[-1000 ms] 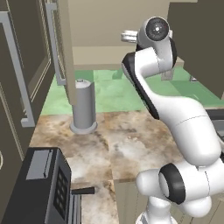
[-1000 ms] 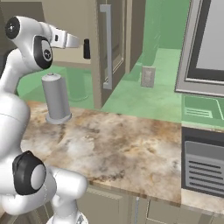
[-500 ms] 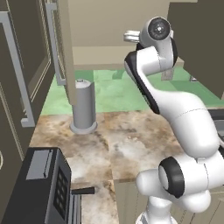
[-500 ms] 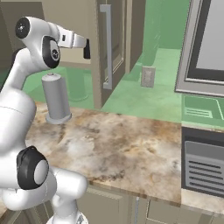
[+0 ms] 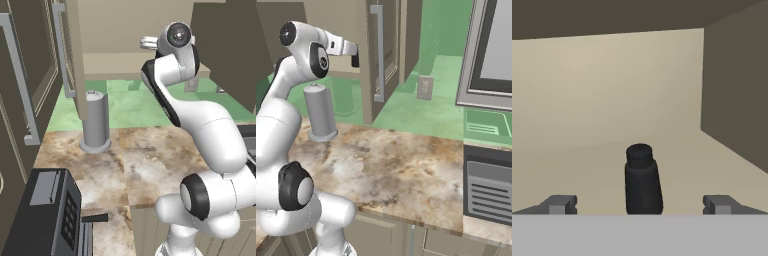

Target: Move the ketchup and shaker from the cabinet to the dining counter.

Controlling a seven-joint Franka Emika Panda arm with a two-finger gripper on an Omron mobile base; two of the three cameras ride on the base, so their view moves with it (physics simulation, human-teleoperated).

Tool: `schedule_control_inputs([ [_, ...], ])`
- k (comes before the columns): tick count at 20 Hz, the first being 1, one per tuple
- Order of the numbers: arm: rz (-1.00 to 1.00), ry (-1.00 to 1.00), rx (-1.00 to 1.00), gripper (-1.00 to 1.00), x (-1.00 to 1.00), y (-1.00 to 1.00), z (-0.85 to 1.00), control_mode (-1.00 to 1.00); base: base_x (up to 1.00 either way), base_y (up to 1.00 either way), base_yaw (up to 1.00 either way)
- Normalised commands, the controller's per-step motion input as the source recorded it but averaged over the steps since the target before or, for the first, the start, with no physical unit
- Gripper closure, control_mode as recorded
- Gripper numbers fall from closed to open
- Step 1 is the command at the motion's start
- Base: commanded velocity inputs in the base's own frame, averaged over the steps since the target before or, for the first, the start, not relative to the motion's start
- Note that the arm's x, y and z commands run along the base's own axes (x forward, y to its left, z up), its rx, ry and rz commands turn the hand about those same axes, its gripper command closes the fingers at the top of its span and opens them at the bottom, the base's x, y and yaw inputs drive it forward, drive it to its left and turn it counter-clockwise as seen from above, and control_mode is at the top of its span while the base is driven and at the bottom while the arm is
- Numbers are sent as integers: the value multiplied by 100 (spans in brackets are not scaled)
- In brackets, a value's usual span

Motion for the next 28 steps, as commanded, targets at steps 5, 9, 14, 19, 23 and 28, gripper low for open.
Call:
schedule_control_inputs([
  [5,0,0,0,-100,22,-2,-10,-100,0,0,0],
  [9,1,0,0,-100,20,-4,-15,-100,0,0,0],
  [14,2,0,-1,-100,21,-10,-17,-100,0,0,0],
  [19,2,0,0,-100,13,-18,-18,-100,0,0,0],
  [23,1,0,0,-100,14,-9,-8,-100,0,0,0],
  [28,0,0,0,-100,15,0,-6,-100,0,0,0],
])
